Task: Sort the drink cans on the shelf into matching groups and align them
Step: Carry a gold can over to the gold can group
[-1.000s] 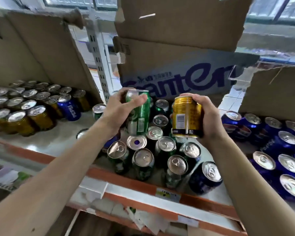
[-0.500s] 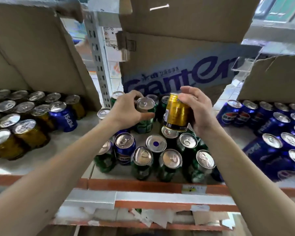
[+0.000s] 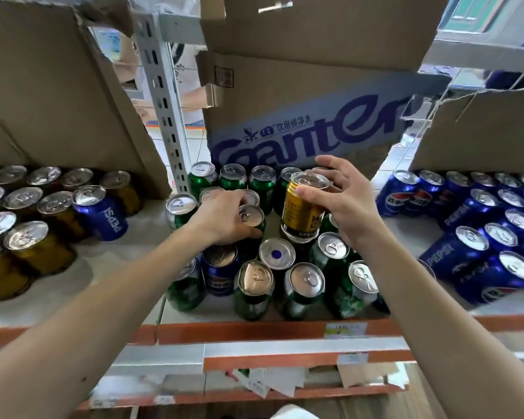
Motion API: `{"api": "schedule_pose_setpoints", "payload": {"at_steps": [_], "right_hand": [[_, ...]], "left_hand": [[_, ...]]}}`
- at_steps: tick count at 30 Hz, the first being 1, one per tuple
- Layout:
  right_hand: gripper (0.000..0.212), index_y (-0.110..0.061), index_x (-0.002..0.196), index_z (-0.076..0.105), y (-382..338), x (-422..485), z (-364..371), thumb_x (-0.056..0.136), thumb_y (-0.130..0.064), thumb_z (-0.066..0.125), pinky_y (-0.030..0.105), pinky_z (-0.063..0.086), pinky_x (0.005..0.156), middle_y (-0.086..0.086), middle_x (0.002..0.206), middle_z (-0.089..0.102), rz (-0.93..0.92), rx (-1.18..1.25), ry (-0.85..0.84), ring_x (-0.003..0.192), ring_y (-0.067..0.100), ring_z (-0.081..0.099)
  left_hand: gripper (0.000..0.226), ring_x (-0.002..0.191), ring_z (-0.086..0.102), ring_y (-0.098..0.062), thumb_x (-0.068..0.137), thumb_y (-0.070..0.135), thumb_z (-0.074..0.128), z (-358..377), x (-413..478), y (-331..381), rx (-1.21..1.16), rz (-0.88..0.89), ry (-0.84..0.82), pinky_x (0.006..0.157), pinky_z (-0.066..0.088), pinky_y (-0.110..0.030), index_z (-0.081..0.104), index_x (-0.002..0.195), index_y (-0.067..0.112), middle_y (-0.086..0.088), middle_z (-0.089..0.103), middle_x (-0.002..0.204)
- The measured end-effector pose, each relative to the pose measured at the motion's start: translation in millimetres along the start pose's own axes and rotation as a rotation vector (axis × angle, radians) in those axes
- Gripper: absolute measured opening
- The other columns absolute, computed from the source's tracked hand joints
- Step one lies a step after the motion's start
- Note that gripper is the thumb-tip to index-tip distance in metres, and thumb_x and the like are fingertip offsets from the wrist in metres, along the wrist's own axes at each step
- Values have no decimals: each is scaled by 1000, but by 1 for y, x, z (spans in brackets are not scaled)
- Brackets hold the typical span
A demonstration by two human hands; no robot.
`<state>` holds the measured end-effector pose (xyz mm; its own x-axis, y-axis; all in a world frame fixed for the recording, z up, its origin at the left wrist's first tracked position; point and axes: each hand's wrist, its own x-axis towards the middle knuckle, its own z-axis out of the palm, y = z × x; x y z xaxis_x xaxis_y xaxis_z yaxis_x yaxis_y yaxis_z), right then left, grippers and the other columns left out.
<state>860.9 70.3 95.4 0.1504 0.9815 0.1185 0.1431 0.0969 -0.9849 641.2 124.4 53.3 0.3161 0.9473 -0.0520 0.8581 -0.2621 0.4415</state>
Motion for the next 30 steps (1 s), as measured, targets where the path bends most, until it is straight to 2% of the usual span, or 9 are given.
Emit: {"api": "schedule_pose_setpoints", "payload": {"at_steps": [4, 9, 13, 16, 18, 25, 27, 30], "right_hand": [[61, -22, 125, 57, -4, 3, -3, 72, -13, 86, 27, 57, 84, -1, 110, 70, -25, 6, -48, 103, 12, 68], [67, -21, 130, 54, -11, 9, 7, 72, -18, 87, 31, 55, 90, -1, 113, 68, -65, -15, -121, 106, 12, 65], [65, -21, 127, 54, -26, 12, 36, 71, -15, 87, 27, 56, 87, -1, 111, 68, -127, 22, -186, 102, 10, 67], [64, -20, 127, 55, -35, 11, 66, 72, -16, 87, 23, 55, 84, 0, 113, 67, -147, 58, -243, 102, 10, 67], [63, -20, 127, 56, -40, 7, 90, 72, -16, 87, 23, 56, 84, 1, 114, 67, -160, 74, -282, 102, 10, 67], [46, -24, 110, 66, -42, -25, 181, 70, -19, 89, 25, 56, 79, -1, 107, 71, -198, 42, -424, 96, 12, 69], [44, -24, 109, 67, -44, -34, 212, 71, -18, 88, 23, 55, 77, -2, 106, 71, -225, 19, -451, 95, 11, 69], [44, -30, 105, 67, -49, -46, 262, 67, -26, 89, 27, 56, 79, -3, 106, 71, -253, 24, -466, 96, 15, 69]], "left_hand": [[65, 112, 53, -28, 69, 57, 78, 0, -4, 6, 103, 29, 0, 92, 48, -42, 54, 118, 21, -5, 59, 117], [65, 121, 52, -26, 81, 64, 61, -21, -26, 7, 211, -5, 66, 100, 41, -43, 51, 131, 24, -1, 54, 131], [67, 122, 52, -28, 84, 67, 48, -44, -61, -2, 309, -42, 185, 103, 37, -42, 53, 132, 21, -3, 55, 136], [61, 114, 57, -29, 87, 61, 53, -60, -95, -21, 348, -121, 253, 95, 42, -41, 56, 129, 16, -5, 58, 129], [64, 112, 58, -29, 86, 61, 49, -68, -120, -39, 332, -182, 279, 95, 45, -43, 57, 129, 15, -5, 59, 126], [65, 120, 55, -27, 84, 61, 49, -91, -191, -109, 291, -318, 353, 97, 46, -44, 52, 134, 21, -2, 56, 134], [62, 124, 52, -25, 86, 60, 52, -98, -206, -134, 285, -336, 365, 100, 45, -44, 50, 137, 23, -1, 53, 138], [66, 127, 51, -26, 85, 61, 50, -112, -227, -171, 270, -367, 376, 103, 43, -45, 49, 139, 24, -2, 53, 139]]}}
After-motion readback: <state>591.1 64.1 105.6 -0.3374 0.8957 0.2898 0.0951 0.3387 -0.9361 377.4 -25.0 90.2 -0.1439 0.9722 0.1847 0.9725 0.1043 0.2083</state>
